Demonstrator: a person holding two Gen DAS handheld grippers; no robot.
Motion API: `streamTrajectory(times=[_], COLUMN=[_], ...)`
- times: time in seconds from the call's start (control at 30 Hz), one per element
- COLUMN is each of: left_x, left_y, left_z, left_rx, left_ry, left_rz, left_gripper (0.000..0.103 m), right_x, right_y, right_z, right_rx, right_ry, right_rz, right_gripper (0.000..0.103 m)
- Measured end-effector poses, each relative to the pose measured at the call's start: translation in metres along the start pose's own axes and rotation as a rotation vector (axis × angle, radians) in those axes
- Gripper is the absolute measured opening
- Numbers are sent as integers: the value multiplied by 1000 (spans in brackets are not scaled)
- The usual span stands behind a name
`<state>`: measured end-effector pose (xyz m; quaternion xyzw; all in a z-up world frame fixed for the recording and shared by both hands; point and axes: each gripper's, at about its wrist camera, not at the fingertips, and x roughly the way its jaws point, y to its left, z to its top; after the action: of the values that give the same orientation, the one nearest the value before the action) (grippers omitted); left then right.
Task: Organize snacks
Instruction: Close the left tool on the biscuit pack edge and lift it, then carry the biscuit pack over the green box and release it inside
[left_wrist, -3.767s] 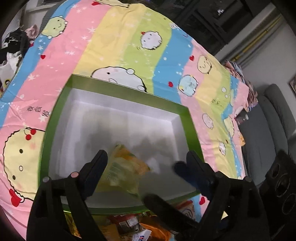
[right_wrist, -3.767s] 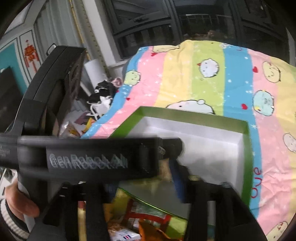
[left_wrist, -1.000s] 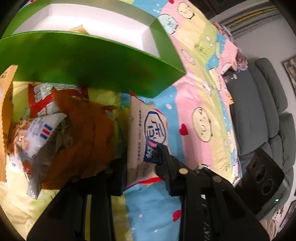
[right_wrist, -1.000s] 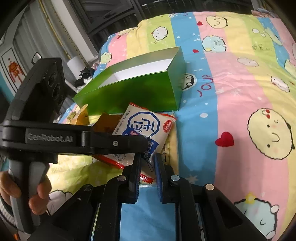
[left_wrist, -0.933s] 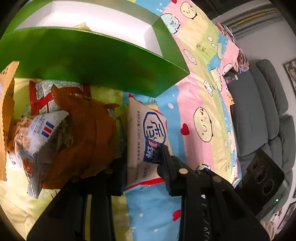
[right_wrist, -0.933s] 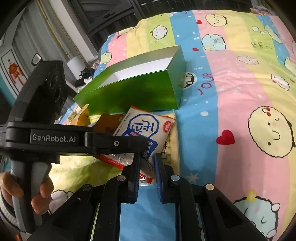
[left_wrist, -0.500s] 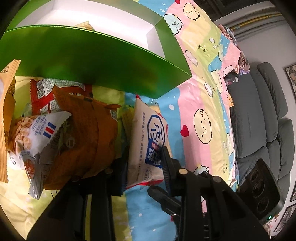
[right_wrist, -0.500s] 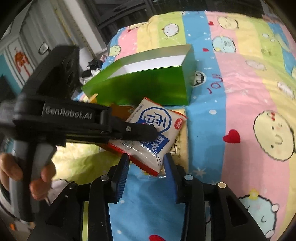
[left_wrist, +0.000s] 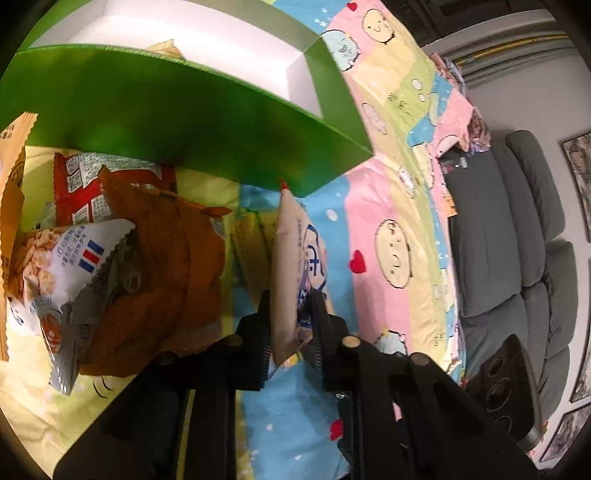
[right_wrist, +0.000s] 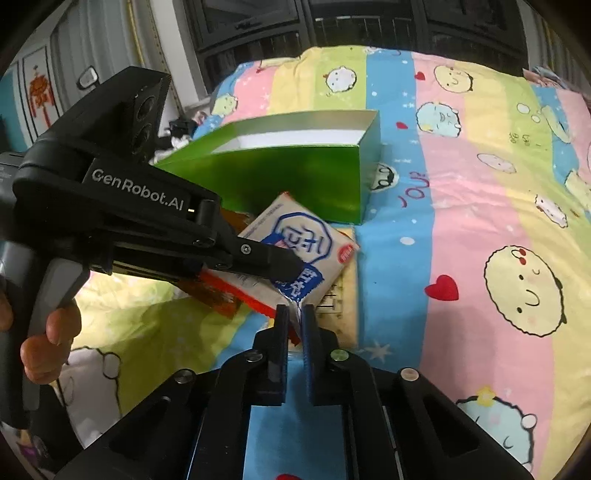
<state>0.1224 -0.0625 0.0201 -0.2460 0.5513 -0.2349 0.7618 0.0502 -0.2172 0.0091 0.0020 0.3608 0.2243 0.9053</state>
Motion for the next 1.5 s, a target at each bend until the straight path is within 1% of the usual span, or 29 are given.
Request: streamTrajectory(times=[0.13, 0.4, 0.6, 0.73, 0.93, 1.13, 1.27, 1.5], left_x=[-8, -29, -53, -66, -83, -94, -93, -85], left_y=[-6, -19, -27, -27, -30, -18, -5, 16], left_z=[-2, 2, 11, 26, 58, 93, 109, 121], left_rx=[25, 54, 97, 107, 135, 125, 104, 58], left_ry=[-17, -62, -122, -155, -225, -271, -277, -258], left_rz=[-3, -43, -42, -36, 2, 23, 32, 41], left_gripper=[16, 16, 17, 17, 18, 18, 18, 18], right_x=[-11, -30, -40, -39, -24, -3, 13, 44], right_y=[4, 14, 22, 26, 34, 39, 41, 40], right_z=[2, 17, 39, 58, 99, 130, 143, 151], right_rx=[6, -27, -65, -78, -124, -138, -149, -140], right_ry=[-32, -80, -132, -151, -186, -201, -188, -138], right_rz=[7, 8, 15, 31, 42, 70, 72, 84], right_gripper=[6, 6, 6, 6, 7, 7, 7, 7])
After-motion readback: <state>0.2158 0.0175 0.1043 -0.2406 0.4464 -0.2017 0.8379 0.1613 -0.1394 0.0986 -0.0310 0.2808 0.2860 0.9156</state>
